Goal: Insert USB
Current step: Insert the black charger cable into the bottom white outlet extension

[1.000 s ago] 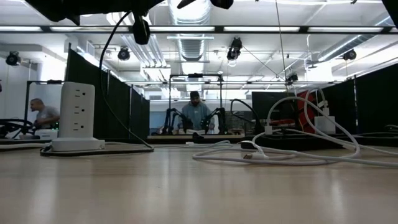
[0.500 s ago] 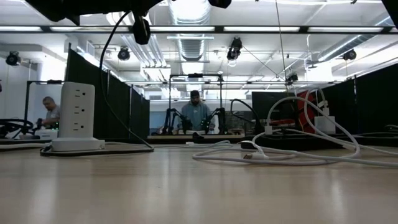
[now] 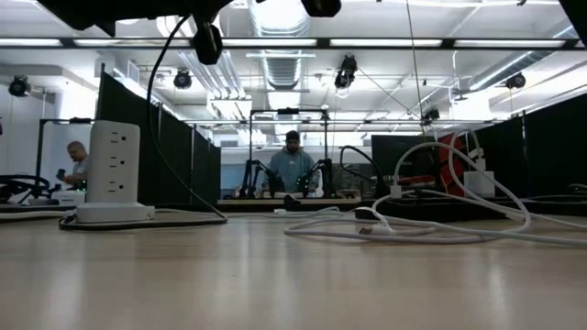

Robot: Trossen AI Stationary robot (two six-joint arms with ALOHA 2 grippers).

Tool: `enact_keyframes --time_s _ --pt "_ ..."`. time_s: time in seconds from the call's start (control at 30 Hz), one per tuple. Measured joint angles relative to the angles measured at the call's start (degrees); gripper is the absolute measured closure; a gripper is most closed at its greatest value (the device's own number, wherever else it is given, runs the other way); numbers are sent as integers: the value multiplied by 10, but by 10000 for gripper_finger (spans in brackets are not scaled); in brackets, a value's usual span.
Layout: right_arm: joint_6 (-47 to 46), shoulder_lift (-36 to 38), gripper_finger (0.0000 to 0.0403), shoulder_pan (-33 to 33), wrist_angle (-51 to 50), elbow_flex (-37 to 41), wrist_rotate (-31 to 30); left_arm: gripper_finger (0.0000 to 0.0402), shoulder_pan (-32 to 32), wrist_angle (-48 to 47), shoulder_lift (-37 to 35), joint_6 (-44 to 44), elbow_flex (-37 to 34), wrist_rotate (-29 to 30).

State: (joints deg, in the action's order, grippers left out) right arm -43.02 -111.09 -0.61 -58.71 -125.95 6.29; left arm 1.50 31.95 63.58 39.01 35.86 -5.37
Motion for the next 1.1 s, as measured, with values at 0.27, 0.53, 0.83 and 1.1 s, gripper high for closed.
enact_keyframes --time_s 0.27,0.53,0.83,1.1 --pt "4 -1 270 -1 -16 1 0 401 -1 5 15 7 0 16" --pt "22 -2 296 0 -17 2 -3 401 -1 14 17 10 0 17" --pt "27 -6 330 1 -20 2 3 401 -4 14 17 10 0 19" --pt "27 -6 350 2 -20 2 4 401 -4 13 17 7 0 19"
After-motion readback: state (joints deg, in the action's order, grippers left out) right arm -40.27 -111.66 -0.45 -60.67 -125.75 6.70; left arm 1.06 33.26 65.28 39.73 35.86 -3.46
